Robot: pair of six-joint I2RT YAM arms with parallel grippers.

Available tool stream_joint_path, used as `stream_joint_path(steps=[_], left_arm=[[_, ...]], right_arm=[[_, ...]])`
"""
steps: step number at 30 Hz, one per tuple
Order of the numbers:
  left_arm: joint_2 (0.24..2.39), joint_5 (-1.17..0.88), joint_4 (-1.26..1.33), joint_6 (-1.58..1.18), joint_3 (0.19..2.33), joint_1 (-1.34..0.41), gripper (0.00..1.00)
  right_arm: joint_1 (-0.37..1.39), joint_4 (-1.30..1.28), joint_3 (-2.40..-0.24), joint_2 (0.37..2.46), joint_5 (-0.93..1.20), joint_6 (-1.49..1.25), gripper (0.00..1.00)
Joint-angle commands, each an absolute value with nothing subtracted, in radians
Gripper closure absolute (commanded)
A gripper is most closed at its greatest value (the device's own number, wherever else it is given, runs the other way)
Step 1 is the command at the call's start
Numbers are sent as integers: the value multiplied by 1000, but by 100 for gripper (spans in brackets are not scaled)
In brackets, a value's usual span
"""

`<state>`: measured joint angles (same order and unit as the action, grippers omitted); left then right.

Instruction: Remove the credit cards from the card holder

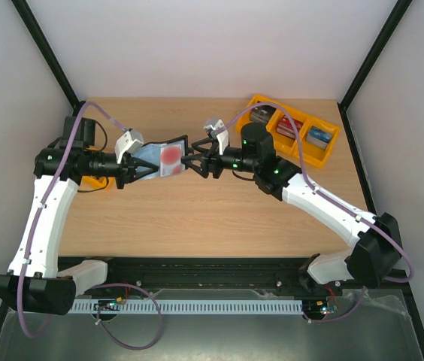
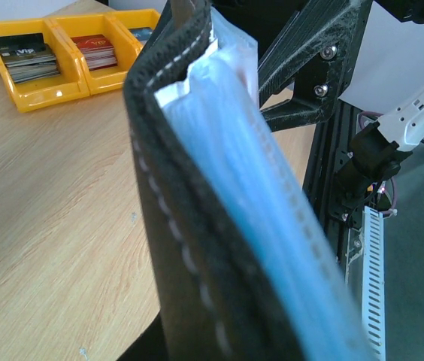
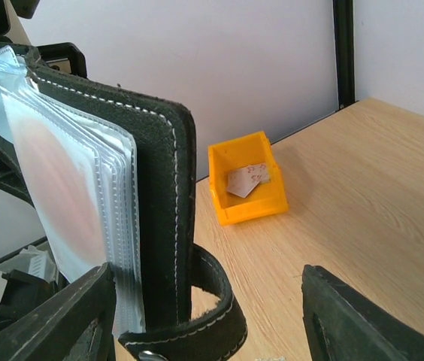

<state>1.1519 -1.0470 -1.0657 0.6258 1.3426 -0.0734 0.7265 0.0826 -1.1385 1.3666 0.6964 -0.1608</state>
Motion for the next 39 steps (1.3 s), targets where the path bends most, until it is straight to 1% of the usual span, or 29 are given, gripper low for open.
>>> stream_joint_path(steps=[1, 14, 19, 26, 34, 39], left_arm=[[1134, -1097, -1071, 650, 1349, -71, 98], [1135, -1098, -1072, 653, 1349, -71, 98], [1135, -1100, -1072, 653, 1348, -70, 98], [1137, -1101, -1072, 653, 1346, -69, 98], [1137, -1098, -1065, 649, 1341, -70, 98], [1137, -1097, -1061, 644, 1338, -70, 98]], right_arm=[[720, 71, -1163, 1339, 682, -139, 35], [704, 71, -1165, 1318, 710, -139, 34], [705, 80, -1172, 1336, 699, -165, 35], [709, 142, -1175, 1368, 737, -226, 35], [750, 161, -1183, 1388, 796, -218, 31], [772, 169, -1187, 1388, 793, -209, 31]])
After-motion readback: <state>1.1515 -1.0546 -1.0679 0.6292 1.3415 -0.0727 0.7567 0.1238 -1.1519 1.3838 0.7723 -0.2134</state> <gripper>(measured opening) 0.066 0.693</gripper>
